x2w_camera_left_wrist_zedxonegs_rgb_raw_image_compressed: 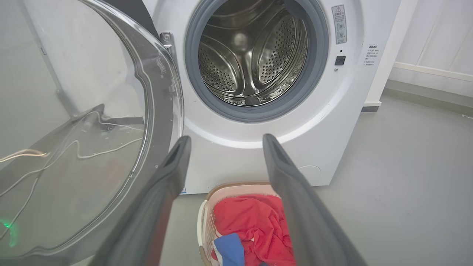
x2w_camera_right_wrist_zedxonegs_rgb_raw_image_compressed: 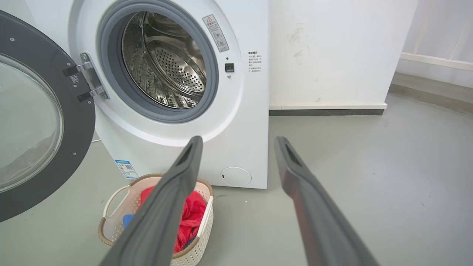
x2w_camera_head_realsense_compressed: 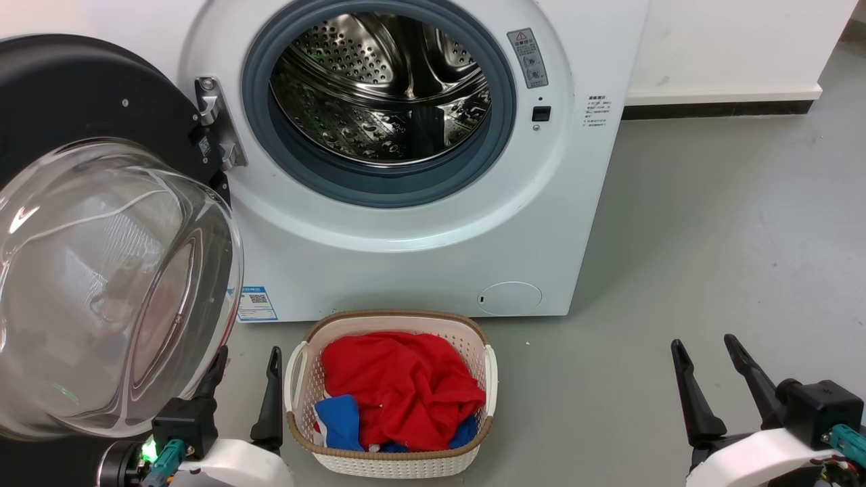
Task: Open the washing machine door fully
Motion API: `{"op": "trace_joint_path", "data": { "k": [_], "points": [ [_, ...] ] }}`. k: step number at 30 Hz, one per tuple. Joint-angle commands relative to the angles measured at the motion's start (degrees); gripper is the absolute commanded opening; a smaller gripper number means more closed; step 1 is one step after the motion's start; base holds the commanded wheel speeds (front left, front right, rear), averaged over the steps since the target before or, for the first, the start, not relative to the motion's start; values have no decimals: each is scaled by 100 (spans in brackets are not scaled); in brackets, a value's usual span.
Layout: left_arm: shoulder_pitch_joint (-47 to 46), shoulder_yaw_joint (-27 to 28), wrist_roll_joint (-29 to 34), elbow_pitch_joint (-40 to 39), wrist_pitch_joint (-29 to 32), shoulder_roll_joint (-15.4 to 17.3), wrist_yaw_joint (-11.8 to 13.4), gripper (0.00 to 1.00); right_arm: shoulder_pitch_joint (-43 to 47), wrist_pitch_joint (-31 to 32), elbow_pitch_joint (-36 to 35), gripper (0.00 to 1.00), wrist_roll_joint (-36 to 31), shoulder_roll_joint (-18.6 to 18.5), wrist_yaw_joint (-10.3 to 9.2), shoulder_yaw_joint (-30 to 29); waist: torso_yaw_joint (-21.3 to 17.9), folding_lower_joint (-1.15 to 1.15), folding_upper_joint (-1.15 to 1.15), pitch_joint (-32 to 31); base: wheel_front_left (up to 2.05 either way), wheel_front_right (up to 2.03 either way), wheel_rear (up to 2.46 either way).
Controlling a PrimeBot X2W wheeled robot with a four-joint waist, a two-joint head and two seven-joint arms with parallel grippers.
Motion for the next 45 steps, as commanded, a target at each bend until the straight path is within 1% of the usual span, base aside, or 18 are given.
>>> {"op": "trace_joint_path", "data": {
  "k": [1, 8, 9, 12, 26, 27, 38, 39, 44, 45],
  "points": [
    [16, 34, 38, 26, -15, -29, -24, 100, 16, -7, -15, 100, -22, -19, 1, -3, 4, 0, 0, -1, 0, 0, 0],
    [-34, 123, 131, 116, -15, -88, -111, 100, 21, 5, 1, 100, -28, -5, 1, -3, 21, 0, 0, -1, 0, 0, 0],
    [4, 107, 92, 120, 2, -79, -101, 0, 4, 5, 24, 0, 3, 4, 0, -1, 20, 0, 0, -1, 0, 0, 0],
    [74, 90, 20, 239, 39, -155, -113, 0, 66, 10, 168, 0, 76, 28, 0, 12, 21, 0, 0, 0, 0, 0, 0],
    [-45, 485, -1316, 255, 438, -396, -382, 0, -174, 139, 442, 0, 1622, 64, 0, -105, 29, 0, 0, 25, 0, 0, 0],
    [-60, 535, -1486, 256, 489, -428, -418, 0, -205, 156, 477, 0, 1817, 69, 0, -121, 30, 0, 0, 28, 0, 0, 0],
    [-132, 794, -2368, 258, 750, -588, -599, 0, -364, 244, 660, 0, 2827, 96, 0, -201, 36, 0, 0, 47, 0, 0, 0],
    [-151, 858, -2591, 259, 817, -629, -643, 0, -406, 267, 705, 0, 3082, 103, 0, -222, 38, 0, 0, 53, 0, 0, 0],
    [-183, 964, -2946, 260, 923, -691, -718, 0, -468, 301, 779, 0, 3487, 114, 0, -255, 41, 0, 0, 61, 0, 0, 0],
    [-183, 964, -2946, 260, 923, -691, -718, 0, -468, 301, 779, 0, 3487, 114, 0, -255, 41, 0, 0, 61, 0, 0, 0]
  ]
}}
